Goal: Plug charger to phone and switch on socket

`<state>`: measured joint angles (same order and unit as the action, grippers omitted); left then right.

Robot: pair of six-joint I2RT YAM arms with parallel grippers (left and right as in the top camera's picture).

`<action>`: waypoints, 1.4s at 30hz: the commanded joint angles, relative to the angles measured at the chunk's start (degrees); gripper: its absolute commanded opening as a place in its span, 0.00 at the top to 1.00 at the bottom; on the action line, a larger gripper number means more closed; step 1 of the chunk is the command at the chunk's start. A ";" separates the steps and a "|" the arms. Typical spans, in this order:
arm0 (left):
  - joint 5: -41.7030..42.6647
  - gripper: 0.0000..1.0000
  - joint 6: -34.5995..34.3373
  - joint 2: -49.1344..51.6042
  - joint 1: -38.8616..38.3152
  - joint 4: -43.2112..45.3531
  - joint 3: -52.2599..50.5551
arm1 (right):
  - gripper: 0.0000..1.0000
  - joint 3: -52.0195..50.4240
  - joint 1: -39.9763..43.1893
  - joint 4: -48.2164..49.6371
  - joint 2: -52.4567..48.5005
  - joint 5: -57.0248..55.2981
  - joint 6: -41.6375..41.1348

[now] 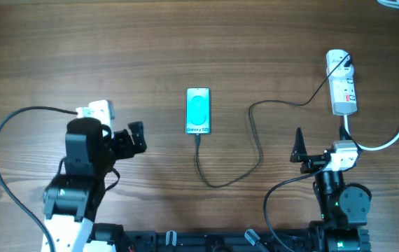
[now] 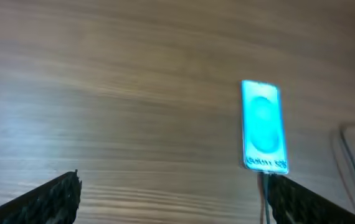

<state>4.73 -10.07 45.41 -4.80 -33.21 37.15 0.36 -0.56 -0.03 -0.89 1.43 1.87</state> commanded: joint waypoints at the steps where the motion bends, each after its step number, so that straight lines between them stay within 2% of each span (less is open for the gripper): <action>1: 11.37 0.00 7.06 -5.46 2.08 8.17 -8.02 | 0.00 -0.09 -0.13 0.15 0.68 0.04 1.14; 4: 11.32 0.00 6.64 -10.91 2.36 15.63 -15.23 | 0.00 -0.09 -0.13 0.15 0.68 0.04 1.11; 7: 11.32 0.00 6.62 -16.13 2.36 18.95 -19.71 | 0.00 -0.09 -0.13 0.15 0.68 0.04 1.14; 13: 10.58 0.00 6.45 -30.25 2.51 19.37 -24.76 | 0.00 -0.09 -0.13 0.15 0.68 0.04 1.14; 16: 7.37 0.00 2.01 -34.84 3.06 19.32 -25.77 | 0.00 -0.09 -0.13 0.15 0.68 0.04 1.14; 18: 4.79 0.00 -0.94 -36.30 3.08 19.34 -26.43 | 0.00 -0.09 -0.13 0.15 0.68 0.04 1.14; 25: 4.59 0.00 -1.22 -41.05 3.10 20.00 -28.57 | 0.00 -0.09 -0.13 0.15 0.68 0.04 1.11; 33: 3.08 0.00 -5.75 -42.07 3.10 29.03 -32.09 | 0.00 -0.09 -0.13 0.15 0.68 0.04 1.11; 42: 0.48 0.00 -5.88 -44.92 3.10 32.74 -33.46 | 0.00 -0.09 -0.13 0.17 0.68 0.04 1.11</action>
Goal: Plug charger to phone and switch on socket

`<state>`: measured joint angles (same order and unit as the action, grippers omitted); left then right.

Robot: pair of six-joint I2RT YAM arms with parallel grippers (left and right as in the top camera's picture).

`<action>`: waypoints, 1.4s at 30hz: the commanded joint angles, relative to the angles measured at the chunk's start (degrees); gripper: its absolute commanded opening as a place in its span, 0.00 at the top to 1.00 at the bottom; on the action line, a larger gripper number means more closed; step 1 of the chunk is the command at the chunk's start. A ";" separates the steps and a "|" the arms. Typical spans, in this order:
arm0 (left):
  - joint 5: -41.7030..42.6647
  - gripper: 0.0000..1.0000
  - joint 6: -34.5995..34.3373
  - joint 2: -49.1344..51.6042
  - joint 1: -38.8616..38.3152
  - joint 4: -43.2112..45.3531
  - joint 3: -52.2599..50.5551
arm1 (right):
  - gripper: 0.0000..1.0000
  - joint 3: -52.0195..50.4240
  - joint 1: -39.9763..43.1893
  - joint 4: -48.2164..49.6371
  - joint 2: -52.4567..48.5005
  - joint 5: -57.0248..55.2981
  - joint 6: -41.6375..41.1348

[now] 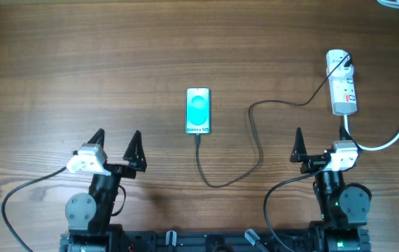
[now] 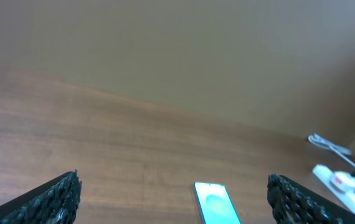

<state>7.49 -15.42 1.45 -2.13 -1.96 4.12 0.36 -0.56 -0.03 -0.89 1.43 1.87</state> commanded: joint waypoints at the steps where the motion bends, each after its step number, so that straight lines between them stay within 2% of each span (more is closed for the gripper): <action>1: -2.56 0.00 -0.52 -0.98 0.44 1.60 -0.44 | 0.00 -0.09 -0.13 0.15 0.68 0.04 1.14; 12: -4.11 0.00 -0.59 -1.29 0.44 6.51 -3.80 | 0.00 -0.09 -0.13 0.15 0.68 0.04 1.11; 14: -6.78 0.00 -2.89 -1.29 0.44 6.32 -3.80 | 0.00 -0.09 -0.13 0.15 0.68 0.04 1.11; 17: -10.10 0.00 -4.92 -1.29 0.44 3.52 -3.80 | 0.00 -0.09 -0.13 0.15 0.68 0.04 1.11; 20: -10.16 0.00 -4.72 -1.29 0.44 -1.57 -3.80 | 0.00 -0.09 -0.13 0.15 0.68 0.04 1.11; 23: -9.90 0.00 -4.24 -1.29 0.44 -2.14 -3.80 | 0.00 -0.09 -0.13 0.15 0.68 0.04 1.11; 27: -4.76 0.00 4.57 -1.29 0.37 -2.54 -3.78 | 0.00 -0.09 -0.13 0.15 0.68 0.04 1.11; 42: -4.74 0.00 12.63 -1.29 -0.26 -2.58 -3.80 | 0.00 -0.09 -0.13 0.15 0.68 0.04 1.14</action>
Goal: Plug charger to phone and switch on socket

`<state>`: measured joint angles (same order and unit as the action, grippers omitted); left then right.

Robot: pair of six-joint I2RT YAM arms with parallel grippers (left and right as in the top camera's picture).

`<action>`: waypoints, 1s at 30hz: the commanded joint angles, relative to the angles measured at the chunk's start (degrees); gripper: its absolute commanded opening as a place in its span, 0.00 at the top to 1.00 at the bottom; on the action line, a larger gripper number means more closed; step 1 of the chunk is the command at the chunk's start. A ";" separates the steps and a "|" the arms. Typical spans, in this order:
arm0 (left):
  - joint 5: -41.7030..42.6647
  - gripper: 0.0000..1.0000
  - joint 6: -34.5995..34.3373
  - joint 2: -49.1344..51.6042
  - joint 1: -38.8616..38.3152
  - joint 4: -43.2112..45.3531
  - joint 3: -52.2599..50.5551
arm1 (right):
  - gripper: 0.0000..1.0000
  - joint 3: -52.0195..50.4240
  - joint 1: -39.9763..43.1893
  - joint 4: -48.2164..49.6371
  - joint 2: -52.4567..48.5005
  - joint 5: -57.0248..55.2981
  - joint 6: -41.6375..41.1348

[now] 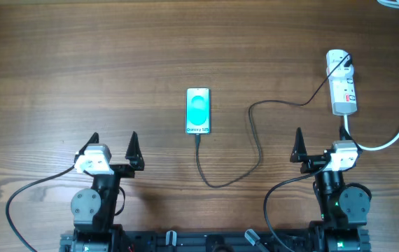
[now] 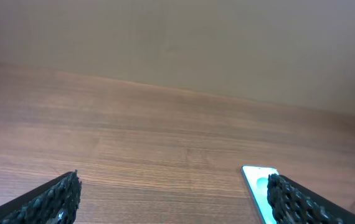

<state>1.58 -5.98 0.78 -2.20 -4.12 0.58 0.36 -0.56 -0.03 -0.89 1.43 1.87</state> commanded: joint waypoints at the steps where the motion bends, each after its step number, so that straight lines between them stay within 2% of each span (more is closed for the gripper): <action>1: 1.16 0.00 4.11 -0.61 -0.20 -0.42 -0.26 | 0.00 -0.09 -0.13 0.15 0.68 0.04 1.11; 30: -0.33 0.00 6.03 -0.61 2.14 -0.46 -0.26 | 0.00 -0.09 -0.13 0.15 0.68 0.04 1.11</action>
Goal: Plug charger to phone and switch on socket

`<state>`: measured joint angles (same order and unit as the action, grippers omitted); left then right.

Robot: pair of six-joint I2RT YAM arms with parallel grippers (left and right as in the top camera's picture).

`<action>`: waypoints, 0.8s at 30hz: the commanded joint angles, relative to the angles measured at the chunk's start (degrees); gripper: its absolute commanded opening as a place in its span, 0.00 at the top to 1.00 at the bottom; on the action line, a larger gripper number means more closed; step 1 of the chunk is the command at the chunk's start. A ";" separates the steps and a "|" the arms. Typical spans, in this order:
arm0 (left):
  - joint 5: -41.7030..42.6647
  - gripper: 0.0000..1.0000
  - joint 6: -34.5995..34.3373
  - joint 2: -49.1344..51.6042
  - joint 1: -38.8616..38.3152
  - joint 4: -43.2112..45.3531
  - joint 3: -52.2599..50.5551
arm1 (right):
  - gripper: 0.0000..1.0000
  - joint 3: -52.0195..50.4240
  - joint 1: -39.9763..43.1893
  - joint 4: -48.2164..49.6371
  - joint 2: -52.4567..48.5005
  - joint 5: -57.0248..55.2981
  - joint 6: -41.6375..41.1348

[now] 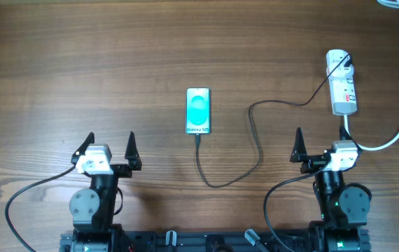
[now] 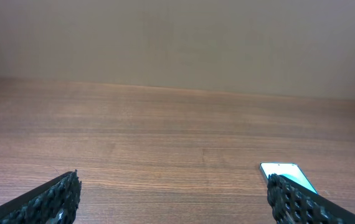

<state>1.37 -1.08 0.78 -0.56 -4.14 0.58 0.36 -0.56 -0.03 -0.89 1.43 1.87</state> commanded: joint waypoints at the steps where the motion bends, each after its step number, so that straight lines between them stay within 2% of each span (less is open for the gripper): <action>1: 0.15 0.00 1.62 -0.61 0.46 -0.44 -0.26 | 0.00 -0.09 -0.13 0.15 0.68 0.04 1.11; 5: 0.24 0.00 5.03 -0.61 0.35 -0.44 -0.26 | 0.00 -0.09 -0.13 0.15 0.68 0.04 1.11; 17: -0.85 0.00 4.92 -0.61 0.35 -0.42 -0.26 | 0.00 -0.09 -0.11 0.15 0.68 0.04 1.11; 24: -1.42 0.00 2.12 -0.61 0.35 -0.42 -0.26 | 0.00 -0.09 -0.11 0.17 0.68 0.04 1.11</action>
<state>0.67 2.09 0.78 -0.56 -4.14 0.58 0.36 -0.56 -0.03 -0.89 1.43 1.87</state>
